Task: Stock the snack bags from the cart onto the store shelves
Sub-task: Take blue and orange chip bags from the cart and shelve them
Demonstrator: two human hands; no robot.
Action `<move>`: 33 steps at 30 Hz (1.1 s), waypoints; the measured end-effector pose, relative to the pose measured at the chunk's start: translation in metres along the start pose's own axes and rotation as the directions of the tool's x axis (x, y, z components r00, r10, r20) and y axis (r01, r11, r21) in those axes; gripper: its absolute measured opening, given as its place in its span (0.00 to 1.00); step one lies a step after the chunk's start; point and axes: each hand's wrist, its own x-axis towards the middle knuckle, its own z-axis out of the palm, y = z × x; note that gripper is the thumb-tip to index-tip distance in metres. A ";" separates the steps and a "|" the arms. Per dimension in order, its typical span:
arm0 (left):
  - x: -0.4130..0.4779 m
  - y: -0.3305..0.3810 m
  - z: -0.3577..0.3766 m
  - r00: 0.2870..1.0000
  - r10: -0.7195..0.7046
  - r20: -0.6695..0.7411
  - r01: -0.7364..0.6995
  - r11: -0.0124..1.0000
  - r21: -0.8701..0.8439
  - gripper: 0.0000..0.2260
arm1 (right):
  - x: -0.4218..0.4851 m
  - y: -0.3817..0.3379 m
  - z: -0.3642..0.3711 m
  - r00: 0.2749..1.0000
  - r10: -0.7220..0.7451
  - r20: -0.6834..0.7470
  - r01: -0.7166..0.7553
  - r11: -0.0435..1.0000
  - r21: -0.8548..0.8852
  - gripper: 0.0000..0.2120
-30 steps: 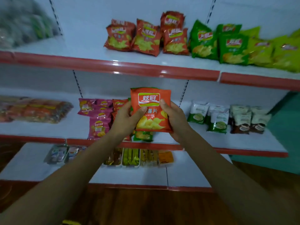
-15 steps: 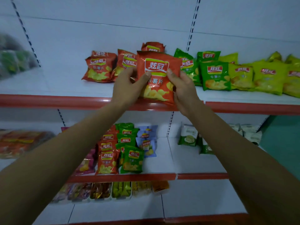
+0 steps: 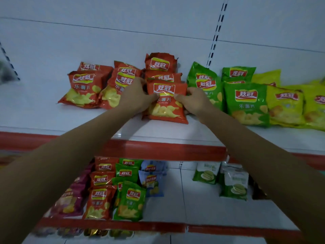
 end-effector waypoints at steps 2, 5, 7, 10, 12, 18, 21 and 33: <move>0.009 -0.003 -0.001 0.998 0.061 0.011 -0.062 0.985 0.159 0.28 | 0.008 0.002 -0.001 0.996 -0.086 -0.024 0.077 0.966 -0.247 0.13; 0.021 -0.003 -0.003 0.987 0.162 0.016 -0.156 0.917 0.367 0.27 | 0.016 0.002 -0.003 0.985 -0.164 -0.052 0.132 0.912 -0.389 0.19; 0.025 -0.003 -0.005 0.982 0.186 0.012 -0.173 0.886 0.429 0.28 | 0.018 0.002 -0.003 0.984 -0.171 -0.058 0.135 0.908 -0.396 0.20; 0.031 -0.004 -0.007 0.981 0.191 0.022 -0.182 0.880 0.438 0.32 | 0.022 -0.001 0.000 0.986 -0.157 -0.054 0.128 0.926 -0.354 0.20; 0.032 -0.004 -0.006 0.981 0.192 0.023 -0.183 0.884 0.431 0.32 | 0.022 -0.004 0.002 0.985 -0.165 -0.044 0.141 0.934 -0.329 0.20; 0.030 -0.008 -0.002 0.974 0.226 -0.025 -0.205 0.919 0.337 0.29 | 0.021 0.000 0.002 0.972 -0.186 -0.143 0.148 0.958 -0.244 0.27; 0.021 -0.012 0.000 0.960 0.258 -0.112 -0.225 0.943 0.245 0.24 | 0.018 -0.001 0.002 0.919 -0.248 -0.306 0.213 0.966 -0.145 0.23; -0.033 -0.029 -0.078 0.863 0.156 -0.480 -0.176 0.984 0.003 0.10 | -0.029 -0.097 0.066 0.843 -0.523 -0.128 0.538 0.812 0.225 0.05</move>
